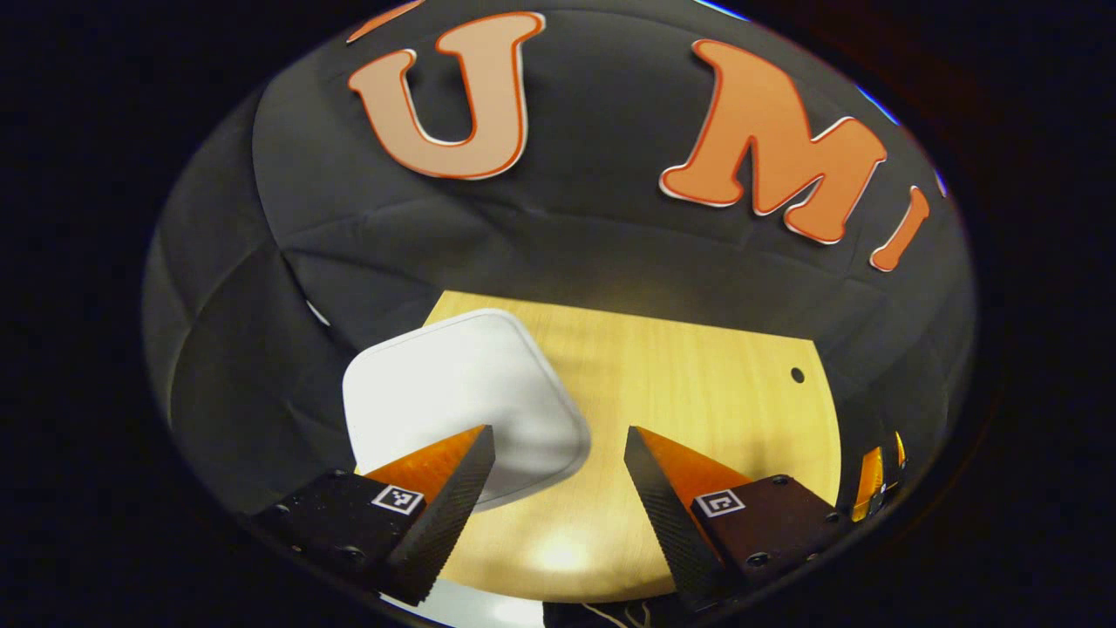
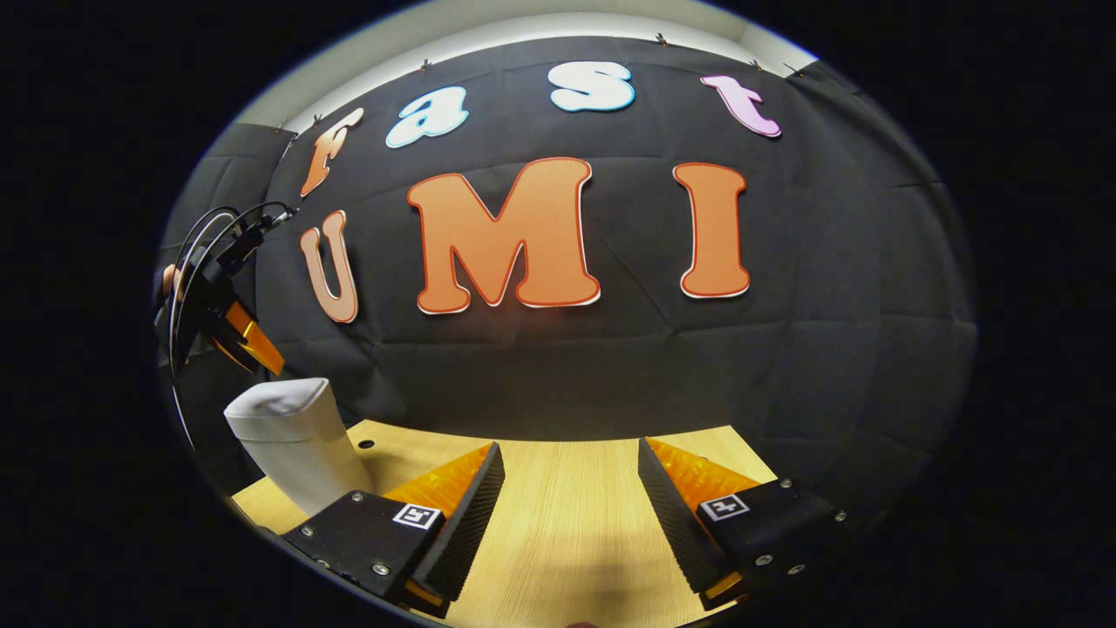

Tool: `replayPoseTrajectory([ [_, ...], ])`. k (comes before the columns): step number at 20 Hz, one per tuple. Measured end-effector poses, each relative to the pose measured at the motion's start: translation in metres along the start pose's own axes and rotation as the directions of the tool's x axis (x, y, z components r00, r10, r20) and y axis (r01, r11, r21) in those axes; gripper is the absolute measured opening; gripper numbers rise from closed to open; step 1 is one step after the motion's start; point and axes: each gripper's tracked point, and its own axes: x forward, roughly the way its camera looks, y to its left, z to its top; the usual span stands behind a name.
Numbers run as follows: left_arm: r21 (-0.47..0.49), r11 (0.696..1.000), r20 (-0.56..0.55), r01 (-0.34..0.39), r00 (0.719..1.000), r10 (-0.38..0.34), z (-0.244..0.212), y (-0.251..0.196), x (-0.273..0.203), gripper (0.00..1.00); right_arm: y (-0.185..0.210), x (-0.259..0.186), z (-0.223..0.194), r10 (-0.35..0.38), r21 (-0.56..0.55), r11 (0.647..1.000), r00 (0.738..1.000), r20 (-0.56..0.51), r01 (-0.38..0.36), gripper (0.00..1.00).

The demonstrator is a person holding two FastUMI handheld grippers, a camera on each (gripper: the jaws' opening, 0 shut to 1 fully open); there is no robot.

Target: Press the lid of the desktop garbage bin to open it, pick up the crumpled paper on the desktop and throw it into the bin, then pick up the pop can on the desktop and drop it into the bin, and finally close the garbage bin lid.

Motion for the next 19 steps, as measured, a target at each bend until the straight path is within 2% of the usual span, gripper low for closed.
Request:
replayPoseTrajectory([
  [3, -0.013, 0.994, 0.162, 0.109, 0.981, -0.105, 0.015, -0.042, -0.007, 0.97, 0.006, -0.002, 0.015, 0.010, -0.009, 1.000, 1.000, 0.024, -0.010, 0.93],
  [7, 0.061, 0.994, 0.368, 0.087, 0.924, -0.104, 0.026, -0.063, -0.021, 0.97, 0.013, -0.002, 0.029, 0.005, -0.040, 0.999, 0.999, 0.040, -0.004, 0.92],
  [12, 0.130, 0.990, 0.530, 0.046, 0.841, -0.108, 0.031, -0.072, -0.047, 0.96, 0.023, -0.004, 0.043, 0.005, -0.043, 0.999, 0.999, 0.052, -0.002, 0.92],
  [16, 0.123, 0.990, 0.646, 0.072, 0.752, -0.135, 0.038, -0.091, -0.071, 0.95, 0.032, -0.006, 0.051, 0.009, -0.080, 0.997, 0.997, 0.075, -0.003, 0.92],
  [19, 0.107, 0.990, 0.692, 0.088, 0.709, -0.137, 0.034, -0.097, -0.081, 0.95, 0.040, -0.006, 0.051, 0.010, -0.080, 0.997, 0.997, 0.076, -0.004, 0.93],
])
